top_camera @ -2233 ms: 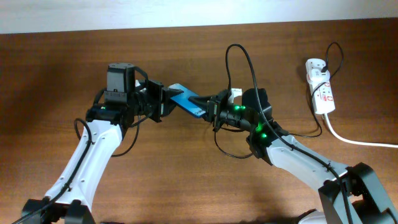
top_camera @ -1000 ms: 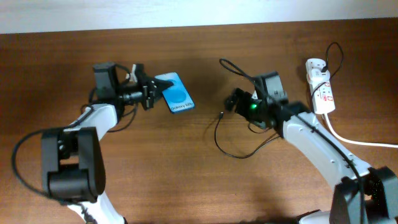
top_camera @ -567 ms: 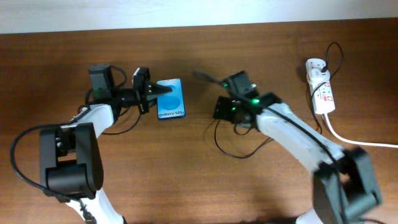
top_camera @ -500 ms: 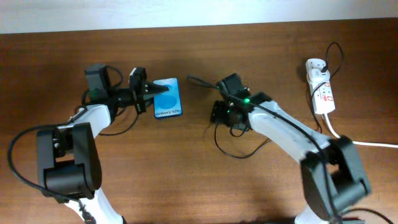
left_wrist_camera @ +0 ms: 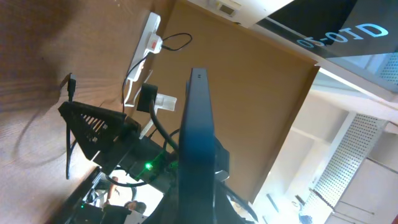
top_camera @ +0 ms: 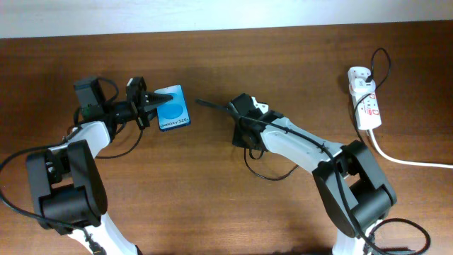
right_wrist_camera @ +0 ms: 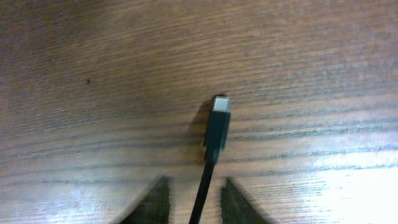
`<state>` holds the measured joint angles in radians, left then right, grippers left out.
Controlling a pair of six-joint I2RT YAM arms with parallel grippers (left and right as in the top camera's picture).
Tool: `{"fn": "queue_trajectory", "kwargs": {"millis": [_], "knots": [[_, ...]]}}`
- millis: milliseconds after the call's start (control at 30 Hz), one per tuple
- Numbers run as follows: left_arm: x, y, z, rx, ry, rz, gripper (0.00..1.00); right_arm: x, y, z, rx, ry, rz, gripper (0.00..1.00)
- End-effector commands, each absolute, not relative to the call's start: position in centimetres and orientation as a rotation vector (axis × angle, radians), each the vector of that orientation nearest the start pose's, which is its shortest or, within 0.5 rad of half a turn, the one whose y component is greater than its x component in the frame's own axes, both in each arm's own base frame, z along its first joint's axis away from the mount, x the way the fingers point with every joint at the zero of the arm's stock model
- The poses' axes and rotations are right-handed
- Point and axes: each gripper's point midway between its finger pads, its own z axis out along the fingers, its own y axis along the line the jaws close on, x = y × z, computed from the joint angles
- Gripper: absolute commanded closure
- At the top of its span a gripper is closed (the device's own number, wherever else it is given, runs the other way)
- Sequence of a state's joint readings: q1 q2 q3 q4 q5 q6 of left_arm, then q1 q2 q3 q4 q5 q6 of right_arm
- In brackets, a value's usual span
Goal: Plug charger to phone and switch on socket
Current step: 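Grasp the black USB-C cable plug with the right gripper and pull back, then align the held plug below the phone's bottom port with the right gripper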
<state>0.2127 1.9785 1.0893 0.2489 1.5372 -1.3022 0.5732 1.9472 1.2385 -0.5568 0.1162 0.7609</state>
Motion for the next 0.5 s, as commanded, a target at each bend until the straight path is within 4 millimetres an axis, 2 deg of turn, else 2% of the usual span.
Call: {"fn": "queue_trajectory", "kwargs": {"millis": [0, 67, 133, 167, 233, 267, 300, 333, 400, 467], "knots": [[41.8, -8.6, 16.1, -0.607, 2.194, -2.247, 1.0, 36.4, 20.9, 0.9, 0.291, 2.794, 0.097, 0.88], [41.8, -8.6, 16.1, -0.607, 2.194, -2.246, 1.0, 36.7, 21.0, 1.0, 0.295, 2.784, 0.106, 0.96], [41.8, -8.6, 16.1, -0.597, 2.193, -2.242, 1.0, 36.8, 21.0, 1.3, 0.294, 2.781, 0.11, 0.96], [41.9, -8.7, 16.0, -0.582, 2.192, -2.23, 1.0, 36.6, 20.8, 2.2, 0.286, 2.783, 0.103, 0.96], [42.5, -9.7, 15.4, -0.591, 2.209, -2.166, 1.0, 36.5, 20.4, 5.4, 0.195, 2.777, 0.074, 0.96], [42.6, -10.8, 15.1, -0.587, 2.23, -2.149, 1.0, 35.6, 19.4, 8.4, 0.156, 2.785, 0.035, 0.96], [42.4, -12.2, 15.4, -0.508, 2.242, -2.148, 1.0, 33.9, 18.5, 11.9, 0.161, 2.81, 0.053, 0.96], [42.4, -13.3, 15.7, -0.44, 2.242, -2.146, 1.0, 31.8, 18.3, 14.7, 0.156, 2.836, 0.135, 0.96], [42.6, -14.5, 16.3, -0.413, 2.243, -2.144, 1.0, 27.6, 18.8, 19.4, 0.106, 2.839, 0.369, 0.96], [43.2, -15.9, 17.2, -0.317, 2.211, -2.103, 1.0, 23.9, 19.3, 23.5, 0.013, 2.755, 0.54, 0.96]]}}
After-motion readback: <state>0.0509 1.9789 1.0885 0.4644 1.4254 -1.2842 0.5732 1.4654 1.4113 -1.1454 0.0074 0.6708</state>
